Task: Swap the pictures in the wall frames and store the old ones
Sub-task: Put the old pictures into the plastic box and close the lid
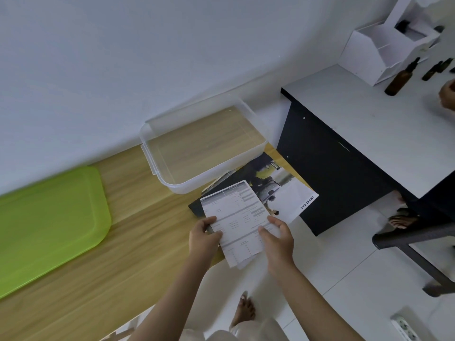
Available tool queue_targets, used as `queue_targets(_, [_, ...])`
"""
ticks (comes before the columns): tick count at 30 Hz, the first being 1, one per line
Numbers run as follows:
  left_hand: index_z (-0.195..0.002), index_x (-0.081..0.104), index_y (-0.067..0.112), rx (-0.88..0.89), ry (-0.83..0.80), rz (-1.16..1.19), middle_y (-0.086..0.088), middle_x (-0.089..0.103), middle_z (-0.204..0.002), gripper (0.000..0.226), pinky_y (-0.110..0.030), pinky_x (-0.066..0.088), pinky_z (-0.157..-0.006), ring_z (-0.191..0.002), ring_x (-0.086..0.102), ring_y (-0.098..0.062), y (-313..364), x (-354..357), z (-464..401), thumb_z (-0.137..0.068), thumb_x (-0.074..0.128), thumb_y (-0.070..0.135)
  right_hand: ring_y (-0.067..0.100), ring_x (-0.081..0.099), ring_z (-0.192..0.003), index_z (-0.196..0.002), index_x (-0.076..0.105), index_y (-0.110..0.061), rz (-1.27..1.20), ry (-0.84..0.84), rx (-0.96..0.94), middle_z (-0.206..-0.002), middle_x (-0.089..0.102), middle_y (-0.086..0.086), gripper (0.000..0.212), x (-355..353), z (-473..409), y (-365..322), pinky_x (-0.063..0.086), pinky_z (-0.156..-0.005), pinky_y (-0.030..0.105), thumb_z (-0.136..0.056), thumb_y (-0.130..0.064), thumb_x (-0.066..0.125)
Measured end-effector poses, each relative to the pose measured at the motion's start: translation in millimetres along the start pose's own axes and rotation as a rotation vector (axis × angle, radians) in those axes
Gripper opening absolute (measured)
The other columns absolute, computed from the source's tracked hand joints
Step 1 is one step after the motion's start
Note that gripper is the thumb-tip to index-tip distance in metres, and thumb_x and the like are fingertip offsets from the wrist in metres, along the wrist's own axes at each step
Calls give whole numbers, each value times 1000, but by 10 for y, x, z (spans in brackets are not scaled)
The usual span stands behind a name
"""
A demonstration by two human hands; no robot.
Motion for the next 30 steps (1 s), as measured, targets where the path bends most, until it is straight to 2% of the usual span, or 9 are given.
queue_targets(4, [-111,57,18,-2,-39,22,-2,51,-118,35,-26,55,-62,-97,60,-21,-51,37,48,-85,57,-6,12,62,-99,-107,59,-26,4,-2,-57,-114,59,-6,32,-89,0,-25,59,-67,24,-85,-4,64])
queue_targets(8, [-115,53,26,-4,-89,27,8,49,-107,39,-16,52,-51,-89,58,-13,-71,120,106,-89,52,-3,9,58,-102,-111,57,-25,98,-4,-170,-118,56,-6,32,-144,6,-52,52,-60,11,-85,-8,66])
queue_targets(14, [-120,48,29,10,-136,8,5,48,-108,41,-16,52,-52,-93,56,-14,-10,153,152,-93,47,-2,6,56,-101,-111,55,-24,136,-11,-247,-117,52,-10,31,-94,20,-108,46,-60,3,-86,-9,64])
queue_targets(16, [-122,46,29,37,-167,3,4,47,-111,42,-17,54,-54,-97,55,-15,59,168,171,-93,45,-2,9,57,-104,-113,56,-23,137,-15,-270,-118,54,-9,31,-101,41,-166,49,-63,6,-86,-11,65])
queue_targets(19, [-119,45,34,95,-231,-12,4,48,-114,44,-17,54,-58,-100,56,-17,198,229,216,-94,43,-1,12,58,-108,-117,56,-24,134,-23,-311,-120,57,-6,33,-141,104,-296,56,-73,19,-87,-13,64])
queue_targets(21, [-116,43,39,157,-272,-44,2,48,-114,45,-16,53,-60,-99,57,-16,315,291,256,-94,42,-1,13,58,-109,-116,57,-26,103,-11,-356,-117,58,-10,33,-193,181,-414,58,-75,22,-87,-13,64])
queue_targets(25, [-120,41,38,273,-293,-67,2,51,-113,46,-17,53,-64,-98,57,-14,563,371,318,-94,41,-1,18,57,-115,-117,58,-25,73,28,-440,-125,57,-1,34,-264,307,-655,59,-80,36,-86,-11,65])
queue_targets(28, [-122,43,35,336,-258,-5,4,52,-111,49,-22,51,-69,-98,56,-13,774,346,327,-93,39,-5,16,55,-118,-117,58,-24,35,7,-488,-121,53,-19,38,-177,344,-886,58,-82,33,-84,-9,67])
queue_targets(30, [-120,44,35,363,-225,44,5,51,-112,52,-25,51,-74,-98,55,-12,911,278,306,-91,37,-8,15,56,-117,-118,58,-25,28,-16,-503,-118,53,-24,40,-67,333,-1037,58,-82,34,-83,-10,69])
Point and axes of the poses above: each hand's wrist, its own z-axis away from the middle knuckle, its own x-axis out of the palm, y = z × x, the point moved 9 cm from there along -z, towards the middle knuckle
